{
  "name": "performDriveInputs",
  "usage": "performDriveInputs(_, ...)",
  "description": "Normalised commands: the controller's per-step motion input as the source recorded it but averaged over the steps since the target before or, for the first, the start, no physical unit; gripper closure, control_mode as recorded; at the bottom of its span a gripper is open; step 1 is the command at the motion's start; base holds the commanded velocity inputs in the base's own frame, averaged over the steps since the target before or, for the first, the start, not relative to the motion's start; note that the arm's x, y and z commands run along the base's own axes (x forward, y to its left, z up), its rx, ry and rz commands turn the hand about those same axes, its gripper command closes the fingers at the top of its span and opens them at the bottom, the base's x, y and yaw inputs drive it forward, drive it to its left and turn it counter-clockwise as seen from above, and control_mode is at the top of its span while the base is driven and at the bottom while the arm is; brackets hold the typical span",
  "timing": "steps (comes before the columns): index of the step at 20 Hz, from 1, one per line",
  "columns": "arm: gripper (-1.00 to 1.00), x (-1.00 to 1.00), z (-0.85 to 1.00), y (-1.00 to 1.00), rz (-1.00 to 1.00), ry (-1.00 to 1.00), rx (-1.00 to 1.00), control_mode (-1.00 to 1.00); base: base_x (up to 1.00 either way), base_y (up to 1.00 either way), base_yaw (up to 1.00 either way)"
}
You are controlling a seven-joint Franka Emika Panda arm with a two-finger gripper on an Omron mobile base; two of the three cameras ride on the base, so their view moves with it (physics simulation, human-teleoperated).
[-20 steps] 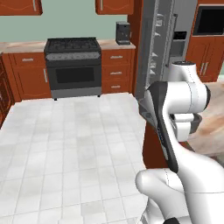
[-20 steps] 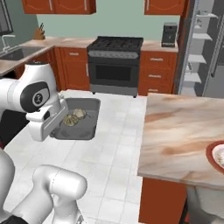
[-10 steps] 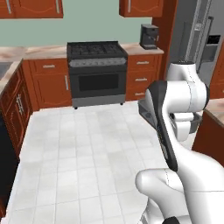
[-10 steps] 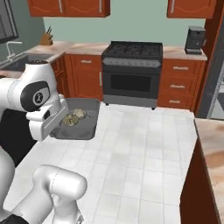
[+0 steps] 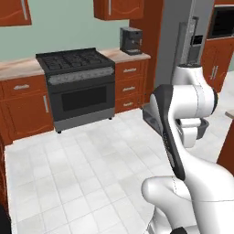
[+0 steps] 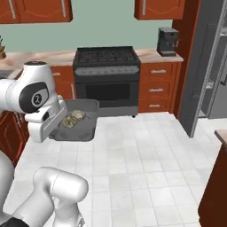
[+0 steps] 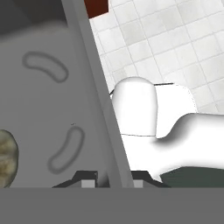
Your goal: Place two dumplings into each of the tupperware containers and then place the containers in the fridge.
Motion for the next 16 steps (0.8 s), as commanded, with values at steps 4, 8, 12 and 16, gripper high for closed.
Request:
performDriveInputs(4,1.0,0.0,0.0,0.0,0.0,0.0,0.0,1.0,1.0,0.77,-0.57)
performDriveInputs(8,1.0,0.0,0.0,0.0,0.0,0.0,0.0,1.0,0.96,0.51,-0.61)
performDriveInputs(12,1.0,0.0,0.0,0.0,0.0,0.0,0.0,1.0,1.0,0.37,-0.54)
performDriveInputs(16,1.0,0.0,0.0,0.0,0.0,0.0,0.0,1.0,1.0,0.29,-0.44)
